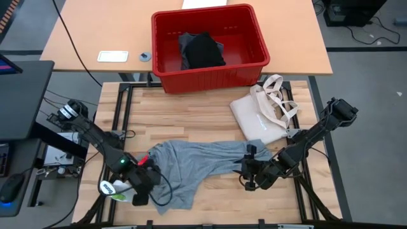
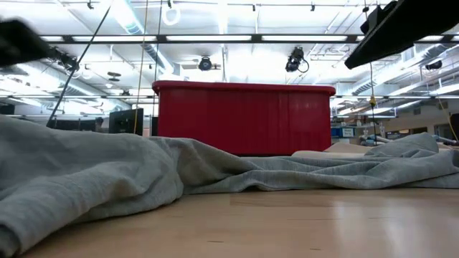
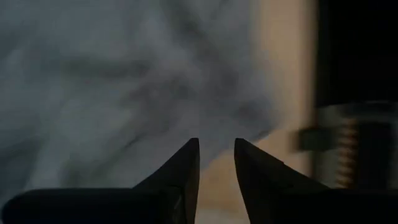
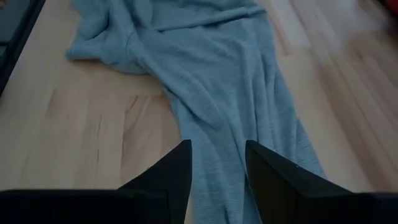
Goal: Fold Laundry from Bin
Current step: Fold the gray shirt
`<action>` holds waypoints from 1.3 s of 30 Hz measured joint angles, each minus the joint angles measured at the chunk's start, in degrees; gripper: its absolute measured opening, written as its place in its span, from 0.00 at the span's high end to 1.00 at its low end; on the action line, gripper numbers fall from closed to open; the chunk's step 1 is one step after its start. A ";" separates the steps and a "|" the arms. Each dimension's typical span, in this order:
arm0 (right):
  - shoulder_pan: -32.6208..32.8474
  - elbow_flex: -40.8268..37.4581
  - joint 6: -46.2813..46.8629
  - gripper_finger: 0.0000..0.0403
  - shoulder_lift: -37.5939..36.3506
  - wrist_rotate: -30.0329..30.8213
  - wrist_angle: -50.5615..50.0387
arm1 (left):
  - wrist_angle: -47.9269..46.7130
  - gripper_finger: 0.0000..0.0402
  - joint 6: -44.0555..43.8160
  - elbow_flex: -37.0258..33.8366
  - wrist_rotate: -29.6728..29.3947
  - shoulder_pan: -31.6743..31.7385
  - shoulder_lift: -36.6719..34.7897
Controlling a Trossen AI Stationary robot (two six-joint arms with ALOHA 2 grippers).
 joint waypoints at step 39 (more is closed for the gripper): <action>-0.70 -10.19 -3.52 0.61 0.00 2.33 23.84 | -20.33 0.91 15.70 -1.10 -34.22 2.62 23.08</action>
